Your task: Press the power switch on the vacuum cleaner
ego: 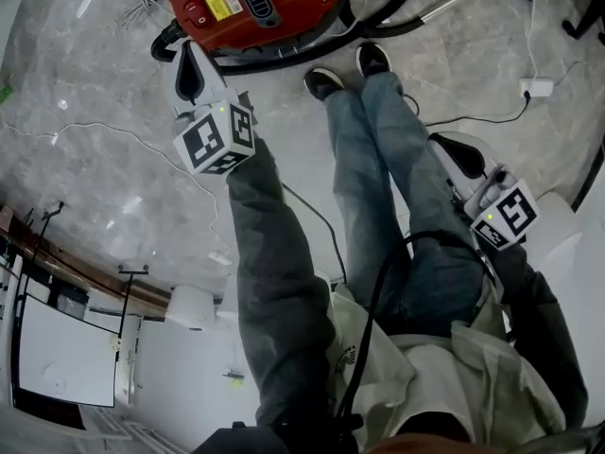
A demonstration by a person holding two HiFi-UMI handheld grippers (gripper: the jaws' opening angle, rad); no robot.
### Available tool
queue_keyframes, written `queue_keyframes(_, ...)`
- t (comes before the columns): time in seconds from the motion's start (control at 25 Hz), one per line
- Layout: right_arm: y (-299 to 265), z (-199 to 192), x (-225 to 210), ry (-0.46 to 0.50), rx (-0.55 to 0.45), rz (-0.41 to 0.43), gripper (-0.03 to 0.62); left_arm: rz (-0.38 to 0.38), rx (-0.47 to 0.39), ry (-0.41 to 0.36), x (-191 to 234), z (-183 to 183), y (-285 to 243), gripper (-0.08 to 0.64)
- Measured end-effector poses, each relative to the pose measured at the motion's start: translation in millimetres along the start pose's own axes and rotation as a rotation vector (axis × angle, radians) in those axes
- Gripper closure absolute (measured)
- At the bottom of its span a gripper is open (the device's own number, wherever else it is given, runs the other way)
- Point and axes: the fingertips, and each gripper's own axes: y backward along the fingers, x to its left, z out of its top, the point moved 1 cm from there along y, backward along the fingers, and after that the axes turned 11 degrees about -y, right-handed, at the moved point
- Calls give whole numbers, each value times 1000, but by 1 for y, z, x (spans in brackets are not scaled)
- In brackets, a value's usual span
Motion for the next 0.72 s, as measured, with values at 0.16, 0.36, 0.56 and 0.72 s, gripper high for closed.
queue_keyframes(0.16, 0, -8, 0, -7, 2, -4, 592, -76, 9, -102, 0, 16, -25, 560)
queue_keyframes(0.36, 6, -11, -2, -21, -18, -21, 592, -99, 49, -125, -1, 9, -39, 560)
queue_keyframes(0.56, 13, -19, -7, -46, -25, -57, 592, -143, 94, -149, -2, 0, -54, 560)
queue_keyframes(0.72, 11, -24, -4, -77, -35, -71, 592, -172, 96, -141, 0, 0, -57, 560)
